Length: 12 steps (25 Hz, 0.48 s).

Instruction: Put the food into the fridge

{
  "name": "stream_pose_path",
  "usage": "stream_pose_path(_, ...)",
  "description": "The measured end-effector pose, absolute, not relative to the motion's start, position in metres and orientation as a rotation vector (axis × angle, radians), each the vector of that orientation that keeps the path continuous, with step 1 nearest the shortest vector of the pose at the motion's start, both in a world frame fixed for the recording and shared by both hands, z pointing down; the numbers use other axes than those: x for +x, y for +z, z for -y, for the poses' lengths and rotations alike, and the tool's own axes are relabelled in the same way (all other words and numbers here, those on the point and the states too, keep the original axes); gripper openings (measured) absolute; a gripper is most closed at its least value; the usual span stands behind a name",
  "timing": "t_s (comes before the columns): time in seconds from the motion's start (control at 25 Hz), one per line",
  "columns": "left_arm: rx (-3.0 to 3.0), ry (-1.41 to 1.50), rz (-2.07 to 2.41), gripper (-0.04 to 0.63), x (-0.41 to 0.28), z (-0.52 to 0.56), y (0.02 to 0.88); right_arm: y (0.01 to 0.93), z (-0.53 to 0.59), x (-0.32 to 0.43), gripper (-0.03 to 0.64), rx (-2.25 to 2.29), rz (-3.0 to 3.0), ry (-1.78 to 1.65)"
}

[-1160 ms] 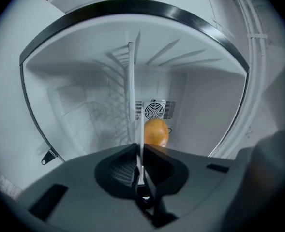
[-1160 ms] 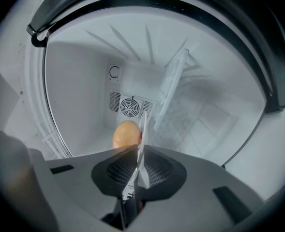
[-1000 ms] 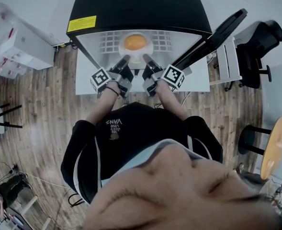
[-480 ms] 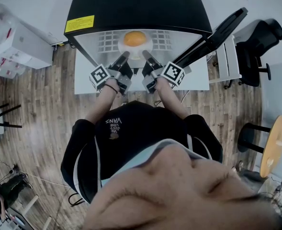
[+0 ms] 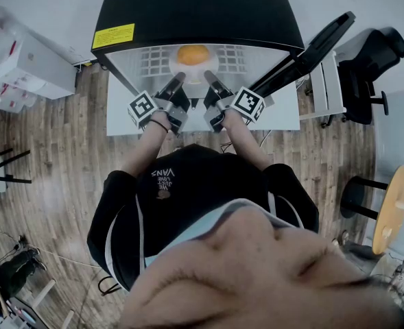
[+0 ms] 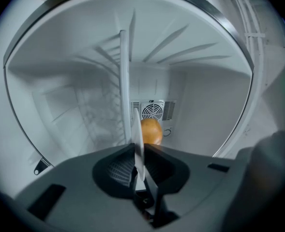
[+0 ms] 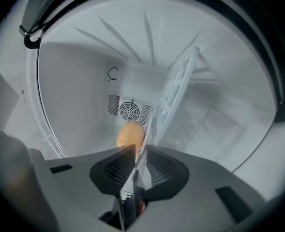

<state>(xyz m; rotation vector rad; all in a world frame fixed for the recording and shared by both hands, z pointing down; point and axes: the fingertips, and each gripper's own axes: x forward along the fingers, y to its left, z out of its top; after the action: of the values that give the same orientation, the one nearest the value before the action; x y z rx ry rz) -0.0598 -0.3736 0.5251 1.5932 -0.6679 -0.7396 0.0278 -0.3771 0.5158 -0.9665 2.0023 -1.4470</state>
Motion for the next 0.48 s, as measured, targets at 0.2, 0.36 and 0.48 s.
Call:
stream_pose_path(0.2, 1.592, -0.745, 0.659, 0.035, -0.0595, 0.3748, 0.5236, 0.5157, 0.3767, 0.0276, 0.058, -0.961, -2.008, -1.445)
stream_pose_path(0.36, 1.605, -0.745, 0.659, 0.037, -0.0596, 0.3752, 0.5228, 0.5147, 0.3770, 0.0297, 0.058, -0.968, -2.007, -1.434)
stream_pose_path(0.48, 1.616, -0.755, 0.648, 0.077, -0.0605, 0.3745, 0.5201, 0.5130, 0.3763, 0.0333, 0.072, -0.986, -2.014, -1.412)
